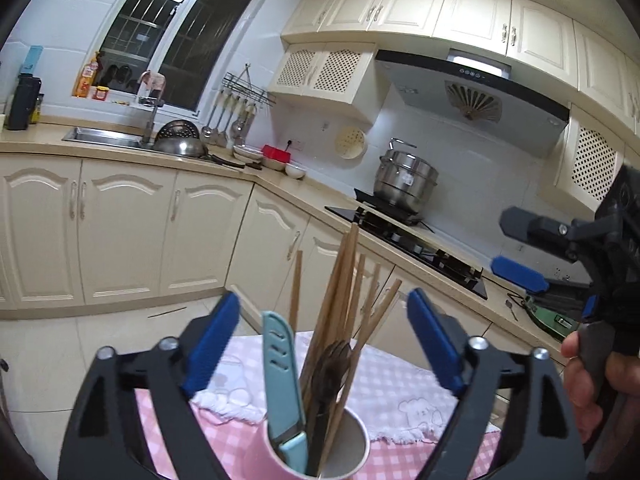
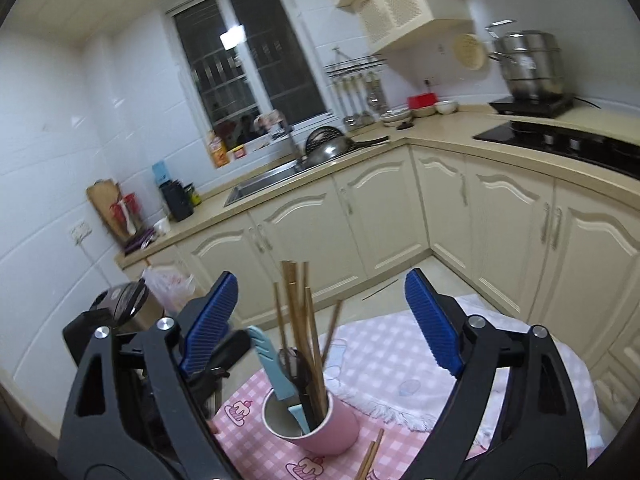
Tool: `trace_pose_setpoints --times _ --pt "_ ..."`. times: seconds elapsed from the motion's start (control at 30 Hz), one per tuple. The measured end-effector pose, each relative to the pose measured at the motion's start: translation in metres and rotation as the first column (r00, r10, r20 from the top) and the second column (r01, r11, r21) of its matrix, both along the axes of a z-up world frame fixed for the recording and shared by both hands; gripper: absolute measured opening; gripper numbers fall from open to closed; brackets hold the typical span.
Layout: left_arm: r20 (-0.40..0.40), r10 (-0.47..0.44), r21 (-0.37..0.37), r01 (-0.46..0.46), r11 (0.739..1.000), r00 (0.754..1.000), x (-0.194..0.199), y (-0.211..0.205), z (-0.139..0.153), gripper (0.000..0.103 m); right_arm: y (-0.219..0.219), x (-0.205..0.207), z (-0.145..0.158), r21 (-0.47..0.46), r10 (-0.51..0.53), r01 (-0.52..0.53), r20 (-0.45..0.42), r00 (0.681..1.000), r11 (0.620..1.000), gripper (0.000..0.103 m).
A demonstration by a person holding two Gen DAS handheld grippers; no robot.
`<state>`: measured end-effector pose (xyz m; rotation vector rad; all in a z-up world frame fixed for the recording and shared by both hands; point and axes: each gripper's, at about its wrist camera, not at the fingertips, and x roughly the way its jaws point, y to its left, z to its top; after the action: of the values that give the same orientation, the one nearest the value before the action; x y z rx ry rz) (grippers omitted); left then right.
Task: Organize utensils
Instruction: 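Open the left gripper to drop the fork into the cup while the right gripper drops its chopstick, then lower the left gripper to one remaining chopstick and grasp it while the right gripper grasps the other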
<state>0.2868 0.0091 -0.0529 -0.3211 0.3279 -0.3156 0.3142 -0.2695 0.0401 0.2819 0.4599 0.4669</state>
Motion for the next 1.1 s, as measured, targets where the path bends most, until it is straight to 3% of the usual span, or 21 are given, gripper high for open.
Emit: trace_pose_setpoints --times 0.13,0.33,0.73,1.1 --pt "-0.022 0.014 0.048 -0.013 0.999 1.000 -0.009 0.001 0.009 0.097 -0.019 -0.006 -0.004 0.025 -0.062 0.062 -0.021 0.998 0.998 0.097" --pt "-0.045 0.028 0.133 -0.022 0.991 0.999 -0.024 -0.001 0.017 0.098 -0.034 -0.007 -0.013 0.019 -0.102 0.104 -0.065 0.993 0.994 0.097" --pt "-0.059 0.034 0.180 -0.023 0.983 0.998 -0.050 -0.002 0.028 0.098 -0.046 -0.021 -0.037 -0.003 -0.122 0.122 -0.133 0.984 0.992 0.097" --pt "-0.121 0.000 0.216 0.026 0.976 0.993 -0.060 -0.014 0.010 0.098 -0.060 -0.033 -0.070 -0.024 -0.149 0.147 -0.227 0.962 0.989 0.097"
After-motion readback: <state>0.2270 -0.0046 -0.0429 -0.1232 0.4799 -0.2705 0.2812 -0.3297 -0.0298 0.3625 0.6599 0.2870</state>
